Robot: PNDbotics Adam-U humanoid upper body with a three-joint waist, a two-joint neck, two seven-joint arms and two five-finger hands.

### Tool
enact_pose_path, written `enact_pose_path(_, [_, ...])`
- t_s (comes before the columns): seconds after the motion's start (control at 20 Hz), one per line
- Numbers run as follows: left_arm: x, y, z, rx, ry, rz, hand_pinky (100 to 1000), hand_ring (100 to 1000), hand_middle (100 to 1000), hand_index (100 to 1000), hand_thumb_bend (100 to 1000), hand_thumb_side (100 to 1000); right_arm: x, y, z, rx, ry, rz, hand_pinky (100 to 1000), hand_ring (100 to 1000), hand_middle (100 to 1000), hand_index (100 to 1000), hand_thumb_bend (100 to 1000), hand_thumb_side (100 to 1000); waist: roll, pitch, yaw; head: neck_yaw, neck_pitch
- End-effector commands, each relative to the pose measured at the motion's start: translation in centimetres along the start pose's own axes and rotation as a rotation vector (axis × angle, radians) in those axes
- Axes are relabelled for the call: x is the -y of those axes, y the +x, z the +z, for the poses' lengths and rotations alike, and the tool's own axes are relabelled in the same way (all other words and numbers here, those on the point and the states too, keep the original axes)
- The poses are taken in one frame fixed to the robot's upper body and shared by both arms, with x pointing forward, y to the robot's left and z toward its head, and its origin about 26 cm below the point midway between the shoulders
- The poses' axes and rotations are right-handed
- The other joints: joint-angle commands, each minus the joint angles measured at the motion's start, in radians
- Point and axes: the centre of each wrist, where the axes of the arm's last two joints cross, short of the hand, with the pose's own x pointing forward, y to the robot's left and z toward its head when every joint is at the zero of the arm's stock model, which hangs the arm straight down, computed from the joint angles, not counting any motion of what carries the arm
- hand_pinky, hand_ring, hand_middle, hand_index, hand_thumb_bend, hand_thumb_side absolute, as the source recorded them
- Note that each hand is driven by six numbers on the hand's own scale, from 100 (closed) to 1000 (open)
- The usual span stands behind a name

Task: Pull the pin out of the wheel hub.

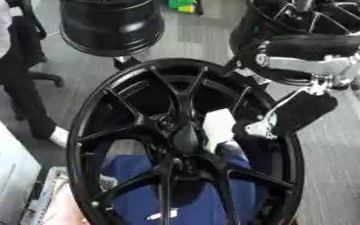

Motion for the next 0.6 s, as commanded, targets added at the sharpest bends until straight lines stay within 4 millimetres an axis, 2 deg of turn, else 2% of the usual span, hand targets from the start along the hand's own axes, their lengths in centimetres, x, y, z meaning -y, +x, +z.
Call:
enact_pose_path(0.05, [-0.64, 0.53, -0.45, 0.02, 0.012, -0.008, 647, 673, 560, 800, 100, 592, 0.37, -0.22, 0.47, -0.1, 0.121, -0.058, 912, 933, 889, 912, 450, 388, 0.005, -0.011, 0.002, -0.007, 0.001])
enact_pose_path(0.6, [-0.68, 0.71, -0.63, 0.026, 0.017, -0.001, 646, 673, 559, 800, 100, 600, 0.13, -0.3, 0.37, -0.078, 0.129, -0.051, 912, 931, 892, 908, 449, 351, 0.008, 0.007, 0.009, -0.021, 0.013])
